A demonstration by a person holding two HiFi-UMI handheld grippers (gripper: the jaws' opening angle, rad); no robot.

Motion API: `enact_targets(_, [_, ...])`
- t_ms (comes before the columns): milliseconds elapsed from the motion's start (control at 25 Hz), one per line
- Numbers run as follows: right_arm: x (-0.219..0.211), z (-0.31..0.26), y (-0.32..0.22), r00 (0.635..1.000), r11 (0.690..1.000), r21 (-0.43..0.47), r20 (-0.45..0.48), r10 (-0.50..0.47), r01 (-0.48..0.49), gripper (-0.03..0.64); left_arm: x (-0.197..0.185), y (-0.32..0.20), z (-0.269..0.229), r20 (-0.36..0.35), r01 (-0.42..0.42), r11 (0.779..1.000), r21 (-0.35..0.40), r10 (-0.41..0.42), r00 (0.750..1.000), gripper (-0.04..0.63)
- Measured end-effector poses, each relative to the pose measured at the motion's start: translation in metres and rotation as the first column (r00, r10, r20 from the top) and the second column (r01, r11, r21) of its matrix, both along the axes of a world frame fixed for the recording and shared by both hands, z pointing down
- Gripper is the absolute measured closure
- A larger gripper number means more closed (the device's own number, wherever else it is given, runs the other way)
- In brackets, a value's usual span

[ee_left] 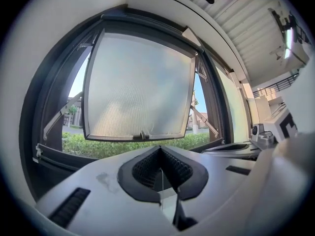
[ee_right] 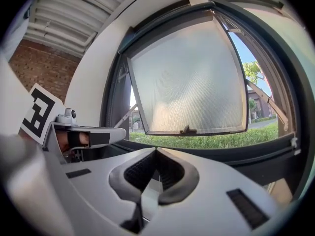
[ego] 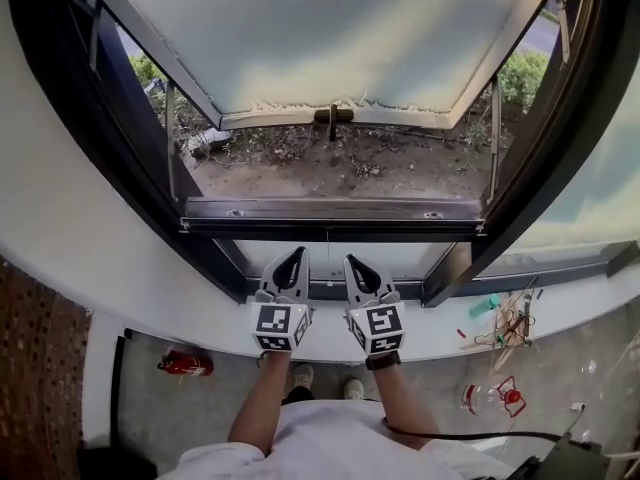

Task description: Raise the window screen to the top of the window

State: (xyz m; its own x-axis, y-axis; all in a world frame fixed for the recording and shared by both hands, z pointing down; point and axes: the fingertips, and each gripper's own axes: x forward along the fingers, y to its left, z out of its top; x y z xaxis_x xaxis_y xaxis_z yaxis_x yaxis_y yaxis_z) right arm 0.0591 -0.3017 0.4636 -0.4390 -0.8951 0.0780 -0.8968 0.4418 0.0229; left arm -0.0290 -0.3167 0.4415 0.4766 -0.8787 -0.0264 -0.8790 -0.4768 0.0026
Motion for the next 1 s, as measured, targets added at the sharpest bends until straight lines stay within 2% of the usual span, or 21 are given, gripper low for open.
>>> enact_targets(160, [-0.010, 0.020, -0.015, 1.000, 0.999, -0.044, 0.007, 0.020, -0.020, 0.614, -0.003, -0.019, 0.019, 0.080, -0.049, 0.997, -0.057, 0.054, 0.995, 0.601])
enact_targets(320, [-0.020, 0.046, -0.032, 0.999, 0.994, -0.102, -0.012, 0.030, -0.031, 0.614, -0.003, -0.032, 0.030, 0.170, -0.089, 0.994, -0.062, 0.099, 0.980, 0.601])
enact_targets(440, [-0.026, 0.066, -0.042, 0.999, 0.990, -0.135, -0.027, 0.032, -0.036, 0.614, 0.001, -0.041, 0.038, 0.285, -0.126, 0.991, -0.051, 0.135, 0.949, 0.600])
enact_targets(520, [-0.028, 0.081, -0.048, 0.999, 0.986, -0.163, -0.029, 0.039, -0.043, 0.614, 0.001, -0.047, 0.047, 0.370, -0.136, 0.989, -0.051, 0.146, 0.917, 0.600])
enact_targets(600, [-0.029, 0.095, -0.054, 0.999, 0.982, -0.182, -0.029, 0.042, -0.046, 0.614, 0.000, -0.054, 0.055, 0.471, -0.142, 0.989, -0.048, 0.148, 0.870, 0.595])
enact_targets(720, [-0.030, 0.112, -0.060, 0.998, 0.980, -0.194, -0.030, 0.050, -0.055, 0.614, -0.006, -0.065, 0.066, 0.615, -0.143, 0.989, -0.047, 0.141, 0.776, 0.566])
enact_targets(880, [-0.026, 0.139, -0.069, 0.996, 0.966, -0.245, -0.029, 0.079, -0.083, 0.611, -0.014, -0.076, 0.080, 0.744, -0.145, 0.988, -0.050, 0.134, 0.655, 0.535])
enact_targets(1000, [-0.023, 0.166, -0.075, 0.995, 0.945, -0.310, -0.034, 0.095, -0.101, 0.503, -0.016, -0.081, 0.087, 0.830, -0.170, 0.985, -0.043, 0.130, 0.542, 0.529])
